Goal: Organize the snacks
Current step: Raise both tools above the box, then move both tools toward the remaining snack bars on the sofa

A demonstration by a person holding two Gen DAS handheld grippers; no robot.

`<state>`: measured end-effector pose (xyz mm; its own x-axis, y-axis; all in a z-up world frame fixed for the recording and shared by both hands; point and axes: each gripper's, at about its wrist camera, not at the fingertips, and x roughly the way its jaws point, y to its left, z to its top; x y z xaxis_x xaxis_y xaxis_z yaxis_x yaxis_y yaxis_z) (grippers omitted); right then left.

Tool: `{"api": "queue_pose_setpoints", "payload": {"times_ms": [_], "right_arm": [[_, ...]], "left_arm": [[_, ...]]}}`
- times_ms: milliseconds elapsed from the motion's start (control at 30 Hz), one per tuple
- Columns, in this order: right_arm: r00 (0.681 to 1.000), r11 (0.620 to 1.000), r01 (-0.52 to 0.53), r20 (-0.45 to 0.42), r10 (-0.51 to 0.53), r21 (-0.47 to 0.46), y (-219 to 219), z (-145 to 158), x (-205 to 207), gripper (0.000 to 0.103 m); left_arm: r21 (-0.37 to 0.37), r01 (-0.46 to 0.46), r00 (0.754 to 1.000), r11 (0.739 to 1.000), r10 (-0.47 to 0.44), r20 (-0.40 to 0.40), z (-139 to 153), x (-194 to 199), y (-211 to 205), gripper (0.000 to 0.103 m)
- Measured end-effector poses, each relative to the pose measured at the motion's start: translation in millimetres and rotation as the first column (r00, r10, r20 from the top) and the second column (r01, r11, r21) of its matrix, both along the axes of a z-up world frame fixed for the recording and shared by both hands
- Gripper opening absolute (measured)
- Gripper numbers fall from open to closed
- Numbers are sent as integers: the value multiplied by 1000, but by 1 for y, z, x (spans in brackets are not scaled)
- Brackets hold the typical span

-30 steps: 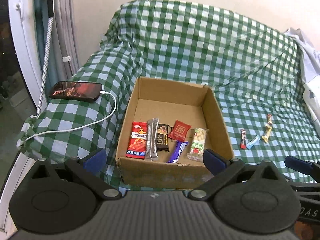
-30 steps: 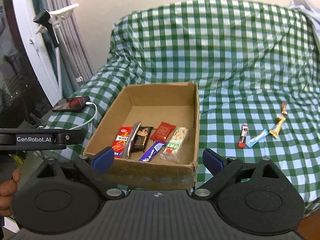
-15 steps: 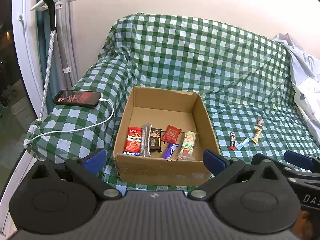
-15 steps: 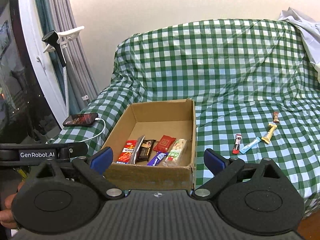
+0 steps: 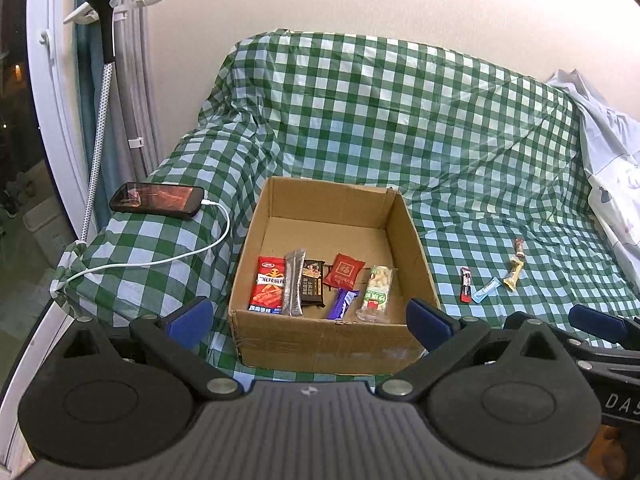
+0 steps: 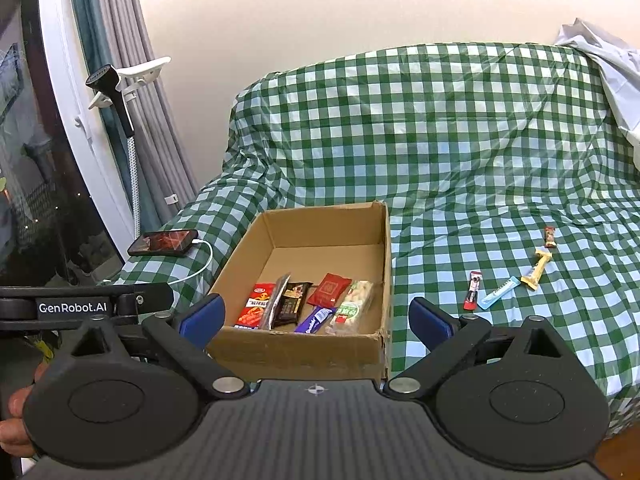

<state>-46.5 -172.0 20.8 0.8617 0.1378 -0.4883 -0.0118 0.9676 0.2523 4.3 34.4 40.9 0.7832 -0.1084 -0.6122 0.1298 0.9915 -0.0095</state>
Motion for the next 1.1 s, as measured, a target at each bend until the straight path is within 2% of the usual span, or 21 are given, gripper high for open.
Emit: {"api": "queue_pose_setpoints", "payload": {"times_ms": [433,1100], "right_arm": [[1000,1000,-2,-26,3,7,-3,-6,9,98],[996,999,0,-92,4,35,-18,-24,34,98]], "left_arm": [[0,-1,1000,1000,1,-22,-6,9,3,103],[30,1,997,1000,1,-82,-18,45,-17,103]]}}
